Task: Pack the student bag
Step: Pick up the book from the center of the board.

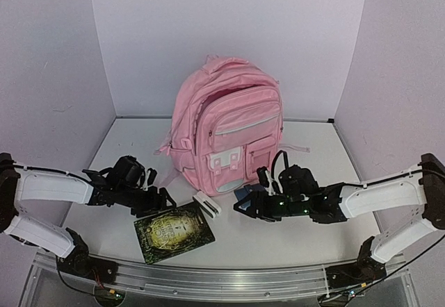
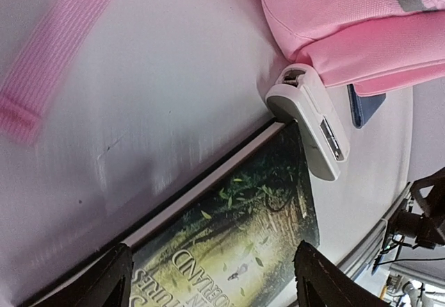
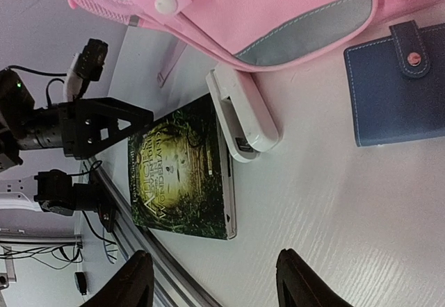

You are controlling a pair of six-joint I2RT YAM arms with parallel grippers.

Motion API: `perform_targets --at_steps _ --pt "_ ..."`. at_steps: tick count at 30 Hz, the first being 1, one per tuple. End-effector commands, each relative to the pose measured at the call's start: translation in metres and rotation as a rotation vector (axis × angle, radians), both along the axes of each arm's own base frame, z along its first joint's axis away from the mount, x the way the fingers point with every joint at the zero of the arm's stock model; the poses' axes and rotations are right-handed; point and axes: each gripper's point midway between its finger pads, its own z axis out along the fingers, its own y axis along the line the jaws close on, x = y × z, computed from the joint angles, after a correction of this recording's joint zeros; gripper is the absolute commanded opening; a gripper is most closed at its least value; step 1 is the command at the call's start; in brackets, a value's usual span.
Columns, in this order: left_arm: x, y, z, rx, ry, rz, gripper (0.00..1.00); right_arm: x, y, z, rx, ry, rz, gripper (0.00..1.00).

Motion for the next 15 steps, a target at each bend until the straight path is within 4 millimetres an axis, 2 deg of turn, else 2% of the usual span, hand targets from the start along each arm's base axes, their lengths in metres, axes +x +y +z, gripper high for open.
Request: perform_targets --at_steps 1,7,15 --pt "-0.018 0.023 -0.002 0.081 0.162 0.139 0.82 0.005 0.031 0.013 0.081 -0.051 0.037 0.58" --pt "-0.032 0.065 -0.019 0.248 0.273 0.316 0.79 -0.001 0.054 -0.005 0.087 -0.030 0.078 0.55" --pt "-0.052 0.087 -0.037 0.374 0.398 0.398 0.79 -0.005 0.072 -0.029 0.058 0.007 0.097 0.52"
